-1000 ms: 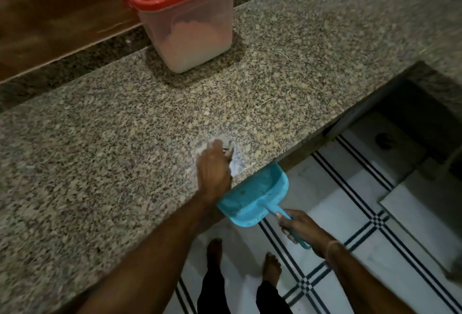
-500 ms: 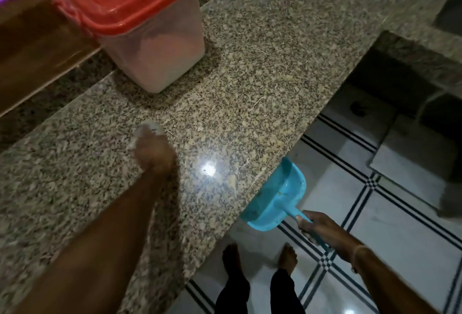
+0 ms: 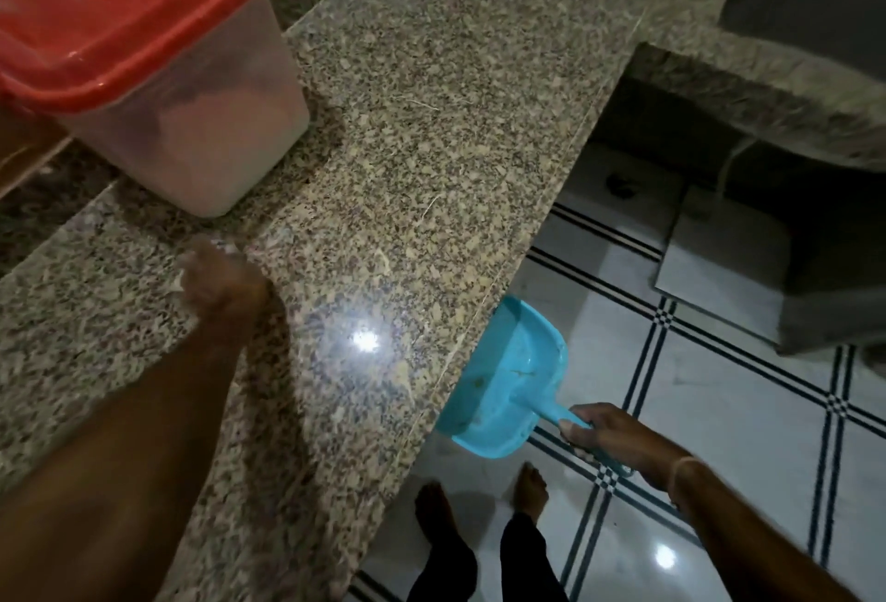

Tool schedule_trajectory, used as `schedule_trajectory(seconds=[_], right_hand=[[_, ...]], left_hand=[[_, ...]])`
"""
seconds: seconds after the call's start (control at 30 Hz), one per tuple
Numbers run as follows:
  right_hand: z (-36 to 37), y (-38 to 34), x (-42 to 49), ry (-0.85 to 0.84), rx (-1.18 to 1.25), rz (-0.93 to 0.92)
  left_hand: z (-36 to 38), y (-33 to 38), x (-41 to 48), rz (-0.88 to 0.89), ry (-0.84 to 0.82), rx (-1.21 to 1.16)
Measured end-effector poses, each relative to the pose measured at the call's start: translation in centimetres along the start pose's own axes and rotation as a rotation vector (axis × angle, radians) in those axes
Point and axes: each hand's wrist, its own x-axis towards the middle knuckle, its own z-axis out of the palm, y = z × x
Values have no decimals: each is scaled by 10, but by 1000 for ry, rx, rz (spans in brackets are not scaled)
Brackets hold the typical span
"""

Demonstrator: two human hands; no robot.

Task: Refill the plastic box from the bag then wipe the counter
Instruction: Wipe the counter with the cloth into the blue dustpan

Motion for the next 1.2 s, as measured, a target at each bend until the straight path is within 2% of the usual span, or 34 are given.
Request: schedule_trajectory(seconds=[0.03,0.07,0.1,0.2,0.27,0.33,0.37,0.4,0.43,0.5,0.53,0.57,0.63,0.67,0.73,0.8,0.87,0.97,1.03,1.07,1.1,1.13,1.2], right_hand=[[-2,4,1,6,2,3],[-3,8,4,11,3,3],[-5,11,5,14,4,3],[-11,12,6,5,-10,12],[-14,7,5,-3,-35,17],[-20,4,2,-1,-33,23],[-24,3,1,1,-44,27],[-28,4,0,4,-62,32],[-34,6,1,10,-73,37],[-43,10,3,26,-67,36],[-46,10,4,36,-73,25],[-50,12,7,44,-83,8],[-57,16,14,51,-93,-24],[-60,16,18,55,-94,-32],[-70,16,28,65,-112,-34],[-81,12,36,65,-103,-34],[-97,8,42,19,-64,-37],[-127,4,51,-53,-26,-36],[-149,6,62,-84,-13,-23],[-161,6,67,-105,-3,-19],[-171,6,73,-126,10,-19],[-179,7,78,-144,19,-27],[-196,5,88,-155,-1,-45]], left_hand=[[-7,14,-11,60,-3,58],[-4,28,-27,193,-77,49],[-14,47,-52,315,-189,-3],[-9,80,-115,757,-331,-93],[-14,89,-153,970,-458,-235],[-26,94,-158,1028,-515,-340],[-37,95,-153,949,-513,-351],[-19,88,-130,892,-412,-312],[-16,85,-115,751,-347,-211],[3,80,-93,594,-203,-170],[54,72,-76,566,-241,-180],[117,62,-59,592,-211,-216],[163,63,-54,638,-294,-207],[146,78,-60,582,-333,-222],[98,103,-106,670,-338,-199],[12,139,-171,949,-436,-280],[-4,158,-187,990,-503,-379],[27,170,-125,717,-287,-254],[55,173,-69,410,-284,-131],[70,177,-54,317,-285,-90],[72,187,-51,270,-284,-47],[79,198,-56,304,-263,-11],[67,229,-90,516,-292,-11]])
